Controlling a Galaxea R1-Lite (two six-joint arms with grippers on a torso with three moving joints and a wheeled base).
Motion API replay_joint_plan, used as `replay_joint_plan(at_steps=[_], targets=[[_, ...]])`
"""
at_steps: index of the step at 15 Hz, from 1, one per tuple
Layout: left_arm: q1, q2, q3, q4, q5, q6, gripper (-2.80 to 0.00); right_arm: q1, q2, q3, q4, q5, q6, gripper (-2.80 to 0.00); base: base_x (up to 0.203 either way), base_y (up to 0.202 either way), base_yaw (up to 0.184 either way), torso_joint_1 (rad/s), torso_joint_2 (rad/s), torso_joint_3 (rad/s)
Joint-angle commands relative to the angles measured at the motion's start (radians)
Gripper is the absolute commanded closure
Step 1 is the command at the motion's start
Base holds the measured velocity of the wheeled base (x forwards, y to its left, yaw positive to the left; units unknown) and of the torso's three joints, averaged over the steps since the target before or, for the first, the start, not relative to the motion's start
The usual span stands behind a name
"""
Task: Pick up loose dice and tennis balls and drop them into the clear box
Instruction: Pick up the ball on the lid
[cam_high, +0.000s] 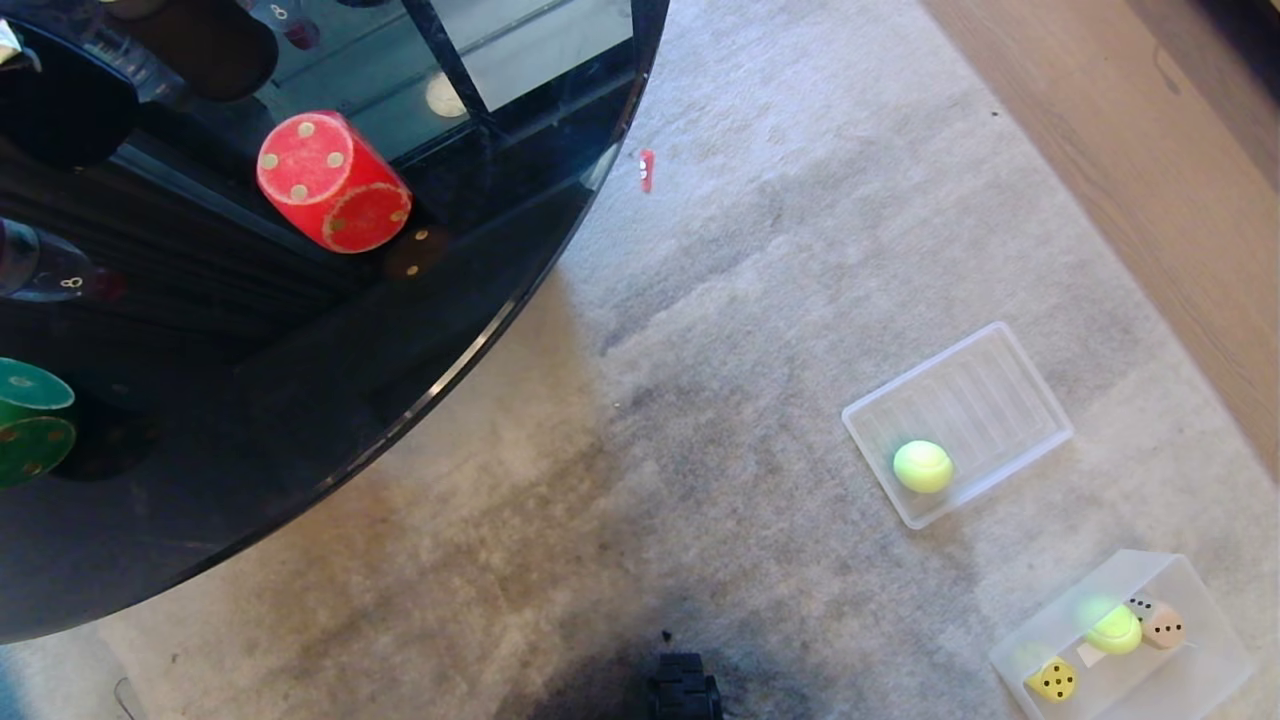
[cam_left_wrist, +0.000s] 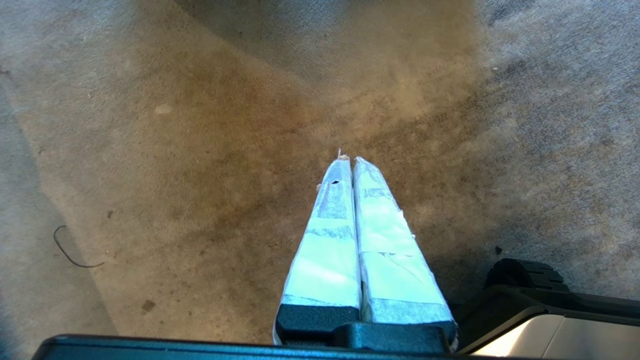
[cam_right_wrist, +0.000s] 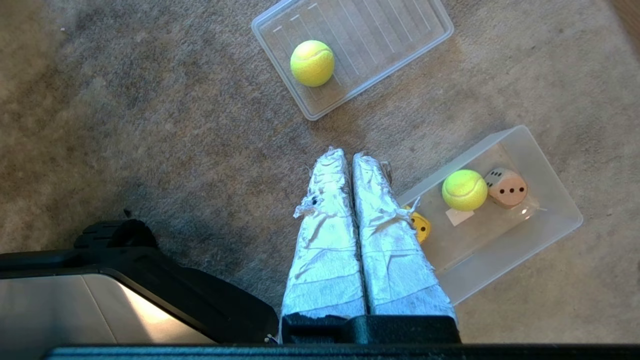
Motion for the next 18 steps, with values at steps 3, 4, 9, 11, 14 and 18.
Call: replay_joint_plan(at_steps=[3, 4, 9, 11, 14, 18], targets=[[0.001, 0.000, 0.000, 0.000, 0.001, -0.002, 0.00, -0.001, 0.009, -0.010, 0.012, -0.003, 0.010, 0.00, 0.000, 0.000, 0.000, 0.000, 0.00, 0.000], [0.001, 0.000, 0.000, 0.000, 0.001, -0.002, 0.00, -0.001, 0.041, -0.037, 0.016, -0.006, 0.019, 0.00, 0.000, 0.000, 0.000, 0.000, 0.00, 0.000], [0.001, 0.000, 0.000, 0.000, 0.001, -0.002, 0.00, 0.000, 0.615, -0.263, -0.043, 0.001, 0.158, 0.00, 0.000, 0.000, 0.000, 0.000, 0.00, 0.000], [0.001, 0.000, 0.000, 0.000, 0.001, -0.002, 0.00, 0.000, 0.908, -0.323, -0.196, 0.008, 0.200, 0.00, 0.000, 0.000, 0.000, 0.000, 0.00, 0.000], [0.001, 0.000, 0.000, 0.000, 0.001, -0.002, 0.00, -0.005, 1.300, -0.368, -0.493, 0.012, 0.245, 0.00, 0.000, 0.000, 0.000, 0.000, 0.00, 0.000], [0.001, 0.000, 0.000, 0.000, 0.001, -0.002, 0.00, -0.007, 1.688, -0.400, -0.881, -0.004, 0.324, 0.00, 0.000, 0.000, 0.000, 0.000, 0.00, 0.000]])
